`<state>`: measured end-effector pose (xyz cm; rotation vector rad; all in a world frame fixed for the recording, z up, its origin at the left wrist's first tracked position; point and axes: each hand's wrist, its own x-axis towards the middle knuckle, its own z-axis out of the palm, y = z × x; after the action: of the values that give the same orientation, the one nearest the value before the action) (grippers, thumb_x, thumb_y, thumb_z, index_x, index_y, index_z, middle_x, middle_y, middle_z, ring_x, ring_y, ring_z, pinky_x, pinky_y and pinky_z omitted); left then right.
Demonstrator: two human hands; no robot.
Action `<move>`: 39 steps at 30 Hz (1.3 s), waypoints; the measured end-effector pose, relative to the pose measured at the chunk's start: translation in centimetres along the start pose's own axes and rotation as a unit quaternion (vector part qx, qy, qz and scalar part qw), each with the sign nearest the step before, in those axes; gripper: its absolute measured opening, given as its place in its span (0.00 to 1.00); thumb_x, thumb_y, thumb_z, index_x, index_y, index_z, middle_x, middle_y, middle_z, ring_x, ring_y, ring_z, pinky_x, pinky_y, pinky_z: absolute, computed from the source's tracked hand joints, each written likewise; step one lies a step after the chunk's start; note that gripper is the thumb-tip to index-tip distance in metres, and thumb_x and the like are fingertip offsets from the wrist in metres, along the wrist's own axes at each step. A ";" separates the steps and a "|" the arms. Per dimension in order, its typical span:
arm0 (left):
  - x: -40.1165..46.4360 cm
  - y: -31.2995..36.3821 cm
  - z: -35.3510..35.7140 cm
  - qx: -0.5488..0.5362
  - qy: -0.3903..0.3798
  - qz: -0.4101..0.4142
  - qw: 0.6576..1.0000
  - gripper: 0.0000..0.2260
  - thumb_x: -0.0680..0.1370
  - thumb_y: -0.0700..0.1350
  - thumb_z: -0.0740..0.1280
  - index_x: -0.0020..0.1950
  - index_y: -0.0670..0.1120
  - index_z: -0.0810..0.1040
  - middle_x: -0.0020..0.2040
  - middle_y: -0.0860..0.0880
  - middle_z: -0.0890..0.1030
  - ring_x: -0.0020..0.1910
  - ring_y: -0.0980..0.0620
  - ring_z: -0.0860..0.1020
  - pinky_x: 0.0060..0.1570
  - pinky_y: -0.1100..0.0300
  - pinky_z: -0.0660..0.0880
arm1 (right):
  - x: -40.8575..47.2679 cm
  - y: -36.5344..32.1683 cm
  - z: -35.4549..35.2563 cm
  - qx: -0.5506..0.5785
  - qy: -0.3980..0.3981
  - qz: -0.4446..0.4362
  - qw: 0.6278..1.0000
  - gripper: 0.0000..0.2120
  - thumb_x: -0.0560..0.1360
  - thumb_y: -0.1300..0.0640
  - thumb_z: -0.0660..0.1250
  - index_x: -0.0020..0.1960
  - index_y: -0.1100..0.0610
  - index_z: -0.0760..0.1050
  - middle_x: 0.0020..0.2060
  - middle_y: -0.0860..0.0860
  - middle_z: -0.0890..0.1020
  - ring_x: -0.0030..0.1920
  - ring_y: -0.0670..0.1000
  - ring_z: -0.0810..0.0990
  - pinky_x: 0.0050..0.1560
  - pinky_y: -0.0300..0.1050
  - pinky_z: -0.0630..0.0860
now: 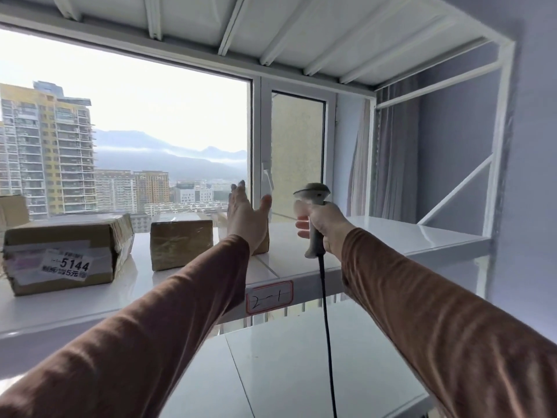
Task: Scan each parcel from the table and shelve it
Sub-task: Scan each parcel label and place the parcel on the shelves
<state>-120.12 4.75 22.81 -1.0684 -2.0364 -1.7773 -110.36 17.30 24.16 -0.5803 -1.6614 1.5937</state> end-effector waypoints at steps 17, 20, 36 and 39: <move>-19.6 8.9 20.4 -0.327 -0.289 -0.046 0.899 0.25 0.83 0.51 0.68 0.79 0.45 0.68 0.78 0.51 0.71 0.72 0.55 0.71 0.67 0.61 0.67 | -20.0 4.9 -24.7 -0.059 0.312 -0.146 0.937 0.14 0.78 0.47 0.73 0.61 0.51 0.78 0.50 0.49 0.85 0.39 0.46 0.86 0.35 0.40 0.82; -25.1 10.5 24.8 -0.336 -0.357 -0.076 0.868 0.26 0.83 0.52 0.67 0.79 0.45 0.67 0.77 0.49 0.72 0.74 0.52 0.72 0.75 0.54 0.67 | -24.5 6.5 -30.3 -0.071 0.369 -0.126 0.918 0.16 0.79 0.47 0.72 0.63 0.53 0.77 0.51 0.49 0.85 0.39 0.49 0.87 0.35 0.41 0.81; -54.8 18.7 47.8 -0.273 -0.573 -0.149 0.759 0.27 0.84 0.54 0.66 0.81 0.47 0.65 0.78 0.48 0.71 0.75 0.49 0.70 0.71 0.55 0.66 | -46.4 17.8 -62.4 -0.151 0.575 0.031 0.803 0.12 0.78 0.44 0.72 0.57 0.49 0.78 0.44 0.47 0.86 0.31 0.44 0.83 0.35 0.43 0.75; -58.3 18.3 51.8 -0.234 -0.583 -0.154 0.763 0.28 0.84 0.54 0.66 0.82 0.48 0.64 0.79 0.47 0.69 0.76 0.47 0.69 0.76 0.50 0.66 | -48.1 20.7 -67.3 -0.146 0.570 0.065 0.806 0.10 0.78 0.44 0.72 0.56 0.48 0.78 0.44 0.47 0.87 0.32 0.44 0.83 0.34 0.40 0.75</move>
<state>-52.53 31.60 -10.84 -2.6563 -2.4677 -2.0721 -32.57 26.17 -9.59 -1.4722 -0.8953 0.7001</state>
